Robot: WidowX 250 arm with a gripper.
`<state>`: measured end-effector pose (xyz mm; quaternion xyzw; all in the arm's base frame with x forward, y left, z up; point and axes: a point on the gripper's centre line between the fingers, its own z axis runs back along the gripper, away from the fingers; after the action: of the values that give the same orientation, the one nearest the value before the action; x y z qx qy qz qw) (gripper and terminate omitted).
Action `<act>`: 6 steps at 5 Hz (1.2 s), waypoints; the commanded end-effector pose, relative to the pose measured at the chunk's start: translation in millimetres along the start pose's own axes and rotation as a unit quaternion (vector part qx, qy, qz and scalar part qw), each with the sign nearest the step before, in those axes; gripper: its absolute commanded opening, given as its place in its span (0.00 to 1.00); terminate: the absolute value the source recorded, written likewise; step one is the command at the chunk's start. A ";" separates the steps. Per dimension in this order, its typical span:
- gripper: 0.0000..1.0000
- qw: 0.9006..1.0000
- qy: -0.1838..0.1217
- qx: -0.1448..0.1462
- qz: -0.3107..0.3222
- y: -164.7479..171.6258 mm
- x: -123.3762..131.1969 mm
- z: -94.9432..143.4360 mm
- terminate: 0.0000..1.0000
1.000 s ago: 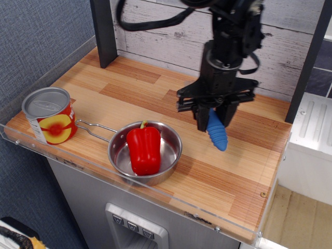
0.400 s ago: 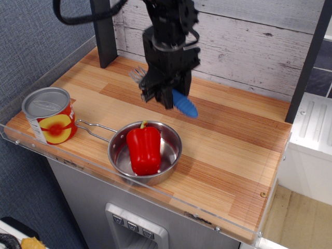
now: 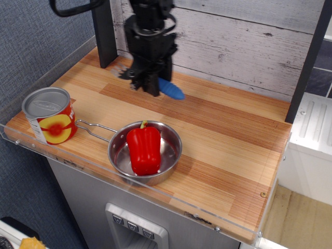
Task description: Move the blue fork to the back left of the table near the wall.
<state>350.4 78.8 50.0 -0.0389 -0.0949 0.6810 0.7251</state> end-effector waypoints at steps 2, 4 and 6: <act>0.00 1.000 -0.022 0.001 0.010 1.8 45.4 -9.7 0.00; 0.00 1.000 -0.004 -0.010 0.003 -4.4 51.2 -21.8 0.00; 1.00 0.999 0.031 0.012 -0.038 -5.5 51.8 -28.1 0.00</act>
<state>366.7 126.1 16.4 -0.0408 -0.0440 0.6516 0.7562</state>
